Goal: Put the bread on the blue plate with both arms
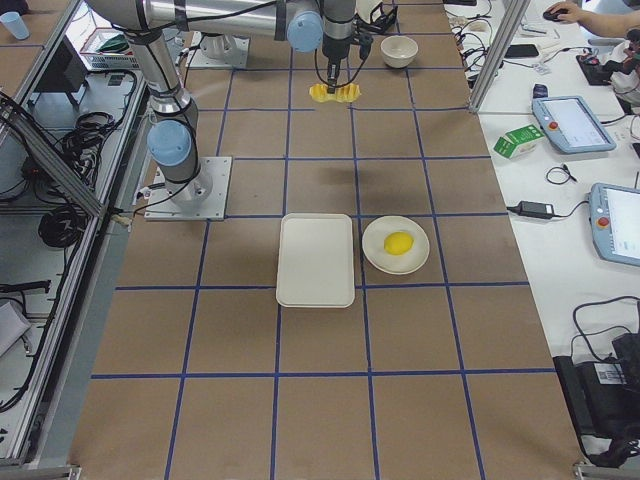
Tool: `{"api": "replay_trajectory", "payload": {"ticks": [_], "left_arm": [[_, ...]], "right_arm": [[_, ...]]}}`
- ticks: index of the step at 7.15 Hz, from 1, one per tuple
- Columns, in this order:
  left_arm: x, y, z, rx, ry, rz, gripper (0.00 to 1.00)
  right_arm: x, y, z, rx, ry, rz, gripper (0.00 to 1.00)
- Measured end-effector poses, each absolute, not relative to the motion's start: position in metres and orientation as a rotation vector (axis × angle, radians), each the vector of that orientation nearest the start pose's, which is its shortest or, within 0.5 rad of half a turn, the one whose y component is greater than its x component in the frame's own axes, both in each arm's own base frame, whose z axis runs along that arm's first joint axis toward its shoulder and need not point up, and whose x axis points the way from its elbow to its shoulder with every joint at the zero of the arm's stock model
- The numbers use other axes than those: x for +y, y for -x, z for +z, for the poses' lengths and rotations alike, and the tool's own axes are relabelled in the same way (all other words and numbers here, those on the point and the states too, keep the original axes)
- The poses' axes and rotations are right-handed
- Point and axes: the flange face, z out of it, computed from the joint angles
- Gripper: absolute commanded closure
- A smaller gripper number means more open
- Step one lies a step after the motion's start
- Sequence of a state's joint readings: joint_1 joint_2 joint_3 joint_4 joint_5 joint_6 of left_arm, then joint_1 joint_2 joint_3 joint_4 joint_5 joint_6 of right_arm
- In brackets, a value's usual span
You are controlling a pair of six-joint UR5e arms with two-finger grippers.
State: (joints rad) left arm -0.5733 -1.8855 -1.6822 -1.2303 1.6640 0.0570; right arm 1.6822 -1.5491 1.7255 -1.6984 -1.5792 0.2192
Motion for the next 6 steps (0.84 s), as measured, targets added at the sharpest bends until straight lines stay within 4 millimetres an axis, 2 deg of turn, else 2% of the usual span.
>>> {"api": "replay_trajectory", "payload": {"ticks": [3, 6], "left_arm": [[-0.417, -0.418, 0.320, 2.751, 1.383, 0.138, 1.00], [-0.406, -0.424, 0.363, 2.691, 1.306, 0.134, 1.00]], "right_arm": [[-0.469, -0.201, 0.412, 3.151, -0.186, 0.066, 1.00], [-0.468, -0.216, 0.406, 3.152, -0.154, 0.059, 1.00]]}}
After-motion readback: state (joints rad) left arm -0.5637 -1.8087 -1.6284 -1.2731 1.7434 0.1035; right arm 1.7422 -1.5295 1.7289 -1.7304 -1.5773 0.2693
